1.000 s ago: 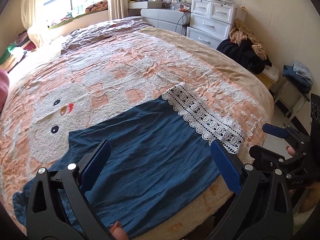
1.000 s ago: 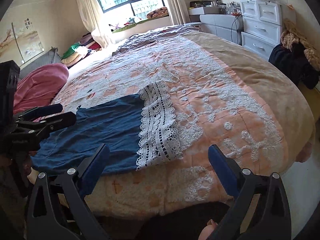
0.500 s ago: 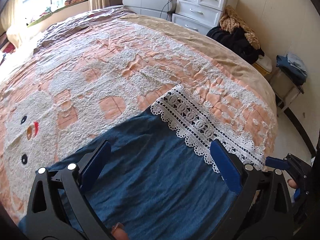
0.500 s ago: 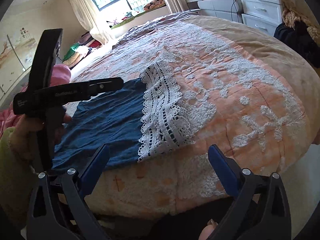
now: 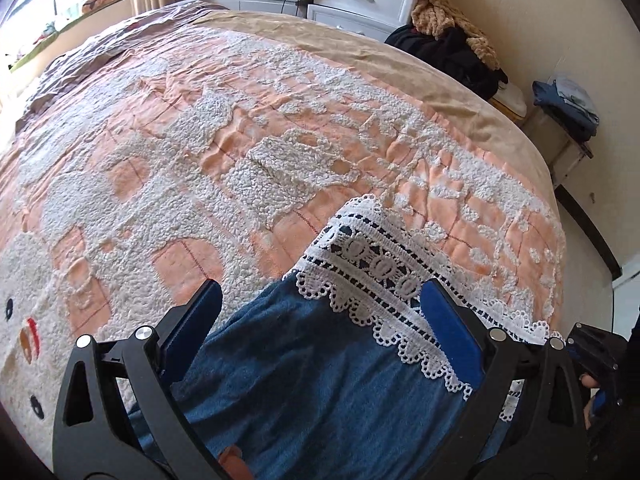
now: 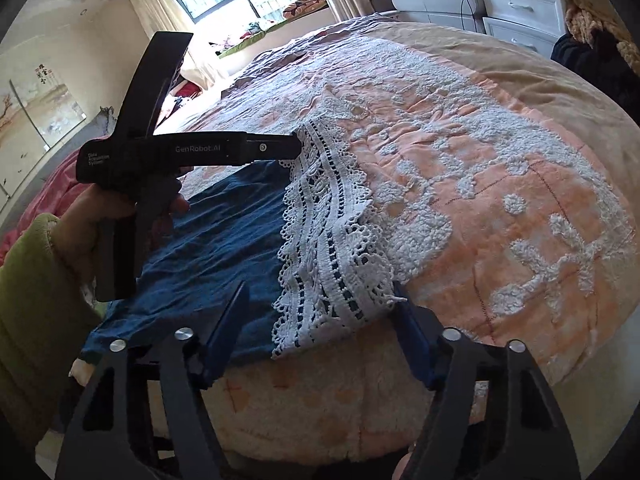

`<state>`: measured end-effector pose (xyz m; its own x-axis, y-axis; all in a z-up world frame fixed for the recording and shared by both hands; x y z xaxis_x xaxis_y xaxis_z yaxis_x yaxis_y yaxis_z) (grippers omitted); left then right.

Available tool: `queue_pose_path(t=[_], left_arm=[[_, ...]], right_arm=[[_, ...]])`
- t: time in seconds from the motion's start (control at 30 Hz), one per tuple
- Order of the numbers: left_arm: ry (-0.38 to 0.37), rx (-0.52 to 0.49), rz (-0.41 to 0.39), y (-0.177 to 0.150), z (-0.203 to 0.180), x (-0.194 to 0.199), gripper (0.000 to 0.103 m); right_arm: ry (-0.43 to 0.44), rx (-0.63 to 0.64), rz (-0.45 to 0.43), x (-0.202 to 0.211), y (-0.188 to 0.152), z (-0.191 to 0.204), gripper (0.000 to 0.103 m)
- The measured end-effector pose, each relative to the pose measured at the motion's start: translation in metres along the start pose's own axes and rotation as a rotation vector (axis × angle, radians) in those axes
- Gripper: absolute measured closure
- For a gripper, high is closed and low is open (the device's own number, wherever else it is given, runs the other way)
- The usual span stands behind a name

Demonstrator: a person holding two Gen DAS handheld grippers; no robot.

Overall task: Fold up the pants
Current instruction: 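Move both tools to the white lace hem and close both grippers on it, then lift the lace hem with both grippers and fold it over the pants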

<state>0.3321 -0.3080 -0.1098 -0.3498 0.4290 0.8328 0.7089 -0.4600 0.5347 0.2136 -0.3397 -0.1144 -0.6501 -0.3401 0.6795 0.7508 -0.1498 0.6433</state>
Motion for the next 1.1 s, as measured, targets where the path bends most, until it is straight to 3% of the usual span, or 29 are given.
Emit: queue_pose_path(t=[0.1, 0.4, 0.43, 0.5, 0.57, 0.7, 0.8, 1.1], left_arm=[[-0.052, -0.016, -0.002, 0.001, -0.003, -0.002, 0.012], [-0.140, -0.025, 0.060, 0.003, -0.008, -0.028, 0.028], [-0.149, -0.020, 0.069, 0.003, -0.009, -0.032, 0.028], [-0.174, -0.001, 0.075, 0.003, -0.010, -0.036, 0.029], [-0.196, 0.013, 0.070, 0.005, -0.010, -0.038, 0.036], [-0.229, 0.012, 0.059, 0.005, -0.014, -0.034, 0.072], [-0.250, 0.012, 0.043, 0.005, -0.014, -0.027, 0.084], [-0.343, 0.083, -0.093, 0.009, 0.004, 0.034, 0.085]], right_arm=[[0.038, -0.001, -0.008, 0.000, 0.001, 0.003, 0.049], [0.019, -0.059, 0.006, -0.012, 0.002, -0.002, 0.050], [0.021, -0.062, 0.005, -0.013, 0.003, -0.002, 0.052], [0.018, -0.068, 0.004, -0.015, 0.005, -0.004, 0.067], [0.053, -0.082, 0.005, -0.016, 0.005, -0.003, 0.077], [0.054, -0.064, -0.014, -0.013, 0.007, 0.001, 0.079], [0.055, -0.046, -0.038, -0.008, 0.010, 0.006, 0.080], [0.062, 0.108, -0.128, 0.018, 0.024, 0.049, 0.080]])
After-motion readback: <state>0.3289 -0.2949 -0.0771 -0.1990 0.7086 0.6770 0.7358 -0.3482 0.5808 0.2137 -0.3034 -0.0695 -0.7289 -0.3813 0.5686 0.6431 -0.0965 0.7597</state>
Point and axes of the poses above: each gripper's, at about its wrist camera, not at the fingertips, and x roughly against the way its jaws point, z to its left, y to its top, the point moved 10 cm from there along -x, roughly the way its jaws point, and after that the axes turned 3 degrees about x, right-handed, at the moved point
